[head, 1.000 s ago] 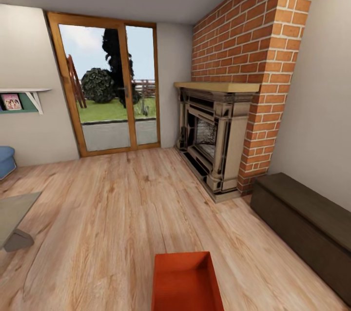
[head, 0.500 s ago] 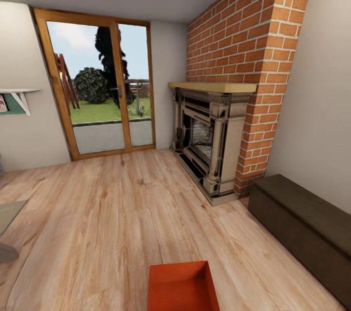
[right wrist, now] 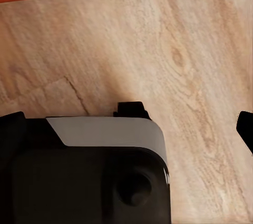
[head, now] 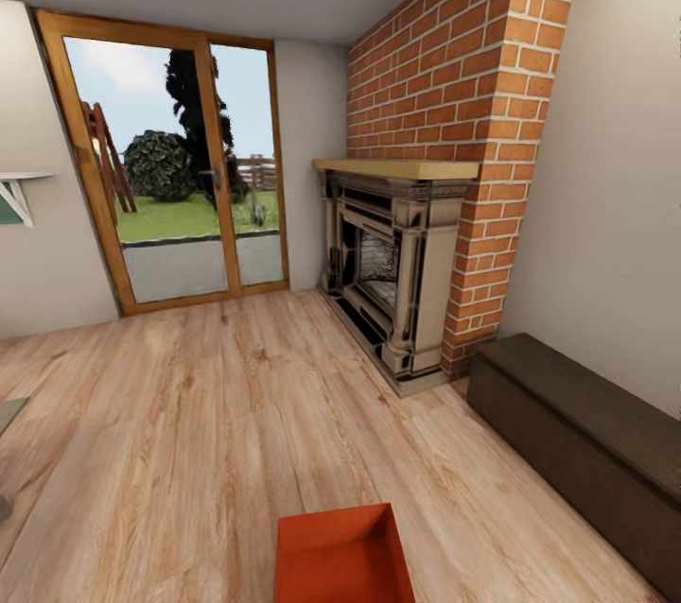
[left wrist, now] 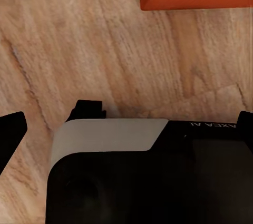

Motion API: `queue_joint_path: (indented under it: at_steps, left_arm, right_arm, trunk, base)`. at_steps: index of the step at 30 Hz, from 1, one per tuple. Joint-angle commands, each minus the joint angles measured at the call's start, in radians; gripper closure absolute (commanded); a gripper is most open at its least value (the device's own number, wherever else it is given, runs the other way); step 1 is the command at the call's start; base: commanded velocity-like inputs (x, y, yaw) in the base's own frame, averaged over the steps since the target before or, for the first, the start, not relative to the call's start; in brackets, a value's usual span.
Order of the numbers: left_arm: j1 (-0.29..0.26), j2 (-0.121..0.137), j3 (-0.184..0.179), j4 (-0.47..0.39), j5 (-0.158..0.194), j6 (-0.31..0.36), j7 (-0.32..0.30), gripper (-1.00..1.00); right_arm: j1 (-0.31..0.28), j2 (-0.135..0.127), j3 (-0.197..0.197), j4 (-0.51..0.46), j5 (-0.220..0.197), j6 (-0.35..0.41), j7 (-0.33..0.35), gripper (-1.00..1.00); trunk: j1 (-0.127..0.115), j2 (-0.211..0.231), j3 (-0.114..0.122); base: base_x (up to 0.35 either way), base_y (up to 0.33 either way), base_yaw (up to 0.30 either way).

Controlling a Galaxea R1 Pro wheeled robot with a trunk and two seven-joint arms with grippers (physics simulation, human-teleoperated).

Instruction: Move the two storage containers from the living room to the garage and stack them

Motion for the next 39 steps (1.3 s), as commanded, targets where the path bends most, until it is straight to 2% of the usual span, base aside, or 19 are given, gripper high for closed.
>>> queue_joint_path:
  at_steps: [1, 13, 29, 39]
  left_arm:
    - [0.0, 0.0, -0.003, 0.0, 0.01, 0.0, 0.001, -1.0]
    - [0.0, 0.001, -0.002, 0.0, 0.012, 0.0, 0.001, -1.0]
    - [0.0, 0.001, -0.002, 0.0, 0.012, -0.001, 0.001, -1.0]
    - [0.0, 0.003, -0.003, 0.0, 0.01, -0.001, 0.0, -1.0]
  right_arm:
    - [-0.001, 0.001, 0.008, 0.003, -0.007, -0.005, -0.001, -1.0]
    - [-0.001, 0.002, 0.008, 0.003, -0.006, -0.005, -0.001, -1.0]
    - [-0.001, 0.001, 0.008, 0.003, -0.004, -0.005, -0.001, -1.0]
    - [-0.001, 0.001, 0.008, 0.003, -0.004, -0.005, -0.001, -1.0]
  trunk:
    - [0.0, -0.001, -0.001]
    - [0.0, -0.001, -0.001]
    - [0.0, -0.001, -0.001]
    - [0.0, -0.001, -0.001]
  base:
    - [0.0, -0.17, -0.001]
    - [0.0, -0.072, 0.0]
    - [0.001, 0.0, 0.147]
    - [0.249, 0.0, 0.004]
